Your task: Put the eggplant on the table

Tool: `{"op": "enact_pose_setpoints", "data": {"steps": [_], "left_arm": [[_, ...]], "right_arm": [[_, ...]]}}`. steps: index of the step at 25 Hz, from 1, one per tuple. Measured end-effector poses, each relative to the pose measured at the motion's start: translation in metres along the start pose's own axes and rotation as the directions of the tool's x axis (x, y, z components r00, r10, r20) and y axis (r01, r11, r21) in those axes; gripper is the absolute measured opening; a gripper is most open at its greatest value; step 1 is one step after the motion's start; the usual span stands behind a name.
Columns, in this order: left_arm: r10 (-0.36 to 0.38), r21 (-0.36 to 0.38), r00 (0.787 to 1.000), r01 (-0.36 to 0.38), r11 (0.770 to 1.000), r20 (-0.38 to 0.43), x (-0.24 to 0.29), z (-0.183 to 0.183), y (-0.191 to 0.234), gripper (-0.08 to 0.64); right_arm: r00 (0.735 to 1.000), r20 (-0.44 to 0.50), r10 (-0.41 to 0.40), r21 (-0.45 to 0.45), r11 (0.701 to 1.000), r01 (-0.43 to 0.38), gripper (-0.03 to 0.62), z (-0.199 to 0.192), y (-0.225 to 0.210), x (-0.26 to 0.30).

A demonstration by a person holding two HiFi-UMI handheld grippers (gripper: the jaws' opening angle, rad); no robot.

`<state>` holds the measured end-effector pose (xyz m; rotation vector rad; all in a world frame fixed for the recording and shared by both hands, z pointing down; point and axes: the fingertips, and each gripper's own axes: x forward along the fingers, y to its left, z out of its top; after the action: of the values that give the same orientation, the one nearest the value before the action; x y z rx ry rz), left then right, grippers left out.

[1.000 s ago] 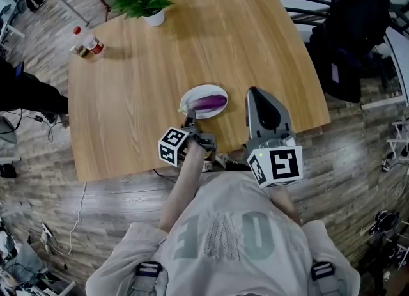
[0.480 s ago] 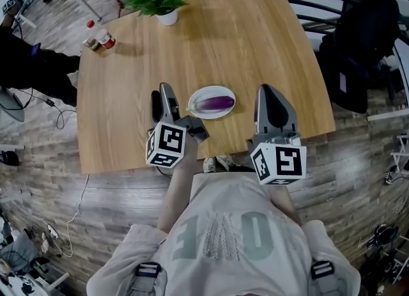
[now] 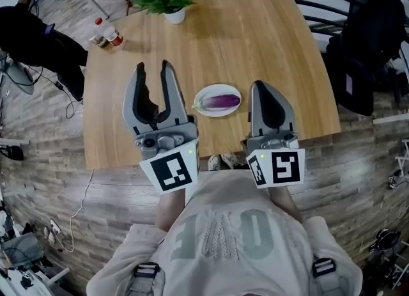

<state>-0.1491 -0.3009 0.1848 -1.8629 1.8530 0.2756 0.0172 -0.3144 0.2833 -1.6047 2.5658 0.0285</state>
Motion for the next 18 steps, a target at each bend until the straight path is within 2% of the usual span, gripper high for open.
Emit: {"op": "enact_pose_setpoints", "data": {"steps": [1, 2, 6, 13, 18], "left_arm": [[-0.001, 0.015, 1.0, 0.002, 1.0, -0.029, 0.001, -0.002, -0.003, 0.055], [-0.011, 0.03, 0.999, 0.013, 0.999, -0.053, 0.002, -0.005, -0.008, 0.009], [-0.077, 0.079, 0.992, 0.085, 0.993, -0.097, 0.0, -0.013, -0.026, 0.009], [-0.147, 0.008, 0.982, 0.149, 0.989, -0.116, -0.002, -0.016, -0.045, 0.009], [-0.157, 0.005, 0.981, 0.158, 0.987, -0.111, -0.001, -0.015, -0.046, 0.008]], "right_arm": [[1.0, -0.005, 0.016, -0.01, 1.0, -0.016, 0.018, 0.0, 0.004, 0.0], [1.0, -0.011, 0.026, -0.02, 0.999, -0.026, 0.018, -0.001, 0.007, 0.001], [0.999, -0.033, 0.033, -0.065, 0.997, -0.035, 0.018, -0.003, 0.011, 0.002], [0.998, -0.047, 0.051, -0.079, 0.995, -0.054, 0.018, -0.007, 0.014, 0.003], [0.997, -0.05, 0.053, -0.05, 0.997, -0.055, 0.018, -0.008, 0.013, 0.003]]}}
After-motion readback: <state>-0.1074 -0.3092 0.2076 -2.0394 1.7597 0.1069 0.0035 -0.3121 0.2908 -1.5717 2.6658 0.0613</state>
